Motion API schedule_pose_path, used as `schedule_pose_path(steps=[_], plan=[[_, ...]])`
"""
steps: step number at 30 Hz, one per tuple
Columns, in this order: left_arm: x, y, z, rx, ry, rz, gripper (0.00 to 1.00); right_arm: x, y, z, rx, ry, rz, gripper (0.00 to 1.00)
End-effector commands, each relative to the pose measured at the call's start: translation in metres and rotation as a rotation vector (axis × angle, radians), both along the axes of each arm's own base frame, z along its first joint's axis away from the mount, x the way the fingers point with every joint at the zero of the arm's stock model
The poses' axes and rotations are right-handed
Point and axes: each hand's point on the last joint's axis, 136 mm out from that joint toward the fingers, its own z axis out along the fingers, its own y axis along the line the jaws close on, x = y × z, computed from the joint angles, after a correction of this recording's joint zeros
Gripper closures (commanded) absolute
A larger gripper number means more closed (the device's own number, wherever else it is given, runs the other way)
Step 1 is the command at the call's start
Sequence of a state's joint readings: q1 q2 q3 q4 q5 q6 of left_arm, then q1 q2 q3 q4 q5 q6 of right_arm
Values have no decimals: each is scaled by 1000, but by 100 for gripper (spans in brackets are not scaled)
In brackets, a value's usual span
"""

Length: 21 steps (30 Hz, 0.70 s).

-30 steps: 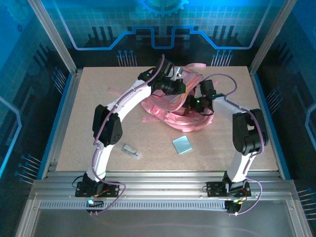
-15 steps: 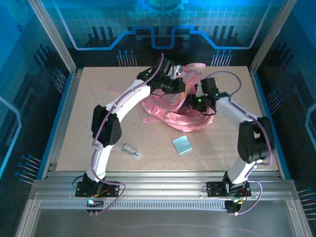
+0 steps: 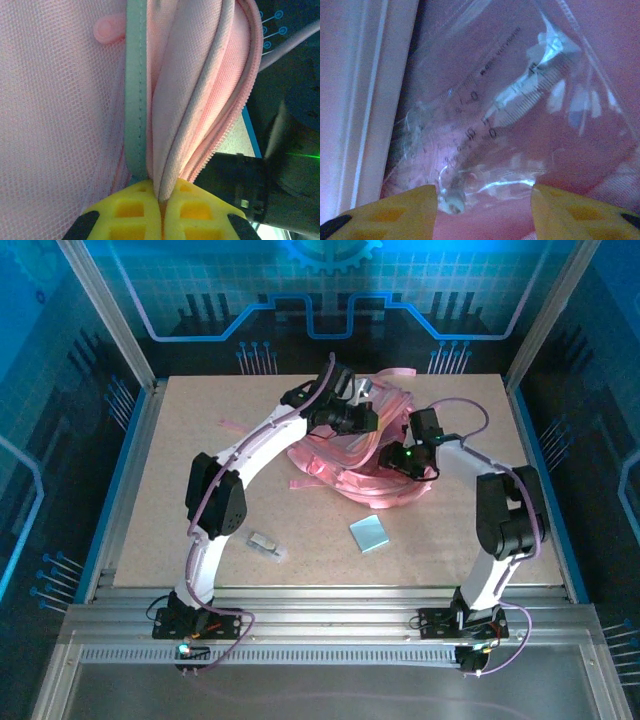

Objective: Pack the student bag
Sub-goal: Place the pencil case in the student bag, then close the student bag at the top-center of the table.

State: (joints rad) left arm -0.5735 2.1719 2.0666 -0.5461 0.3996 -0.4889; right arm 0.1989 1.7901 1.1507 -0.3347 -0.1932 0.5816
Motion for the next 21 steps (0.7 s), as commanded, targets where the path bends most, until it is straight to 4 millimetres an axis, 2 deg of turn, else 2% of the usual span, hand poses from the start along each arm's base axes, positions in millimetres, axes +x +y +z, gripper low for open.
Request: schedule_pose_path(steps=[1,6,9,11,14,19,21], plan=[[-18,-17,70,-148,-101,-69,100,22,28,2,129,-59,42,45],[-24,-23,66,-165,-77,-79,100,52,84,23,270,-156,163,45],[-25,-26,64,-177,-68,-79,100,59,98,42,296,-208,205,45],[-23,-27,62,-180,-68,-71,100,57,91,47,261,-208,199,45],[-14,-25,56,-162,-86,-45,100,41,61,47,137,-164,160,43],[4,-25,44,-137,-105,-8,100,-16,-2,54,-96,-78,109,27],[8,-28,40,-143,-100,-2,100,-38,-18,60,-156,-64,102,20]])
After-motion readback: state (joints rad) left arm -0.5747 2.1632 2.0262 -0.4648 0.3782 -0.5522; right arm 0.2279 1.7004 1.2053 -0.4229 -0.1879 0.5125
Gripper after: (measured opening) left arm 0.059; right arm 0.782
